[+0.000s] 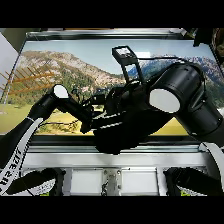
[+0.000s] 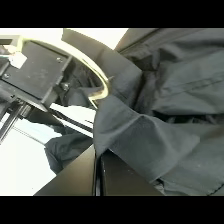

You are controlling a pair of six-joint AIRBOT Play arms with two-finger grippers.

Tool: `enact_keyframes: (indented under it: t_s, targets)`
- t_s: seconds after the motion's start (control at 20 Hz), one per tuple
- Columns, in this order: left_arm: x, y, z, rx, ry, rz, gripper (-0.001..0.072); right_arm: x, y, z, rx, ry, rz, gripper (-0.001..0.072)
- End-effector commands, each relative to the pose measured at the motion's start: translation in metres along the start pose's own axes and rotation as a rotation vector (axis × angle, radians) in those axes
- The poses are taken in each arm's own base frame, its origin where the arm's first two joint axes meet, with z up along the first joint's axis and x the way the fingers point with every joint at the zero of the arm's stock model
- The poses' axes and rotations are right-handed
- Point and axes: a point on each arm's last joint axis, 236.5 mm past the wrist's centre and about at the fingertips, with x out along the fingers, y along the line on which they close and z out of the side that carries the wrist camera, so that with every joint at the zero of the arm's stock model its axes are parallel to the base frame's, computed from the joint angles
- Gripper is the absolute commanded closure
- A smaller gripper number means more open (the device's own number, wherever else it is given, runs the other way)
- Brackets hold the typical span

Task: Fold the clothes and pants, and hang the long-sleeved shirts on hangers.

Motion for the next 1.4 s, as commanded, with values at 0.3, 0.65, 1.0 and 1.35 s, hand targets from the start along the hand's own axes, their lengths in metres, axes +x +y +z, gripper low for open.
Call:
enact_keyframes:
  t_s: [0.3, 0.65, 1.0, 1.35]
  targets:
    - [0.0, 0.0, 0.0, 0.0, 0.001, 0.0, 0.0698, -0.003, -0.005, -0.01, -0.059, 0.039, -0.017, 0.0265]
    - [0.0, 0.0, -0.001, 0.0, 0.001, -0.001, 0.0698, -0.058, -0.044, -0.018, -0.243, 0.04, 0.073, 0.0054]
    - [0.0, 0.0, -0.001, 0.0, 0.001, 0.0, 0.0698, -0.079, -0.08, 0.011, -0.356, -0.086, 0.216, 0.0054]
    - [0.0, 0.0, -0.001, 0.0, 0.002, 0.0, 0.0697, -0.077, -0.108, 0.015, -0.593, -0.118, 0.15, 0.0054]
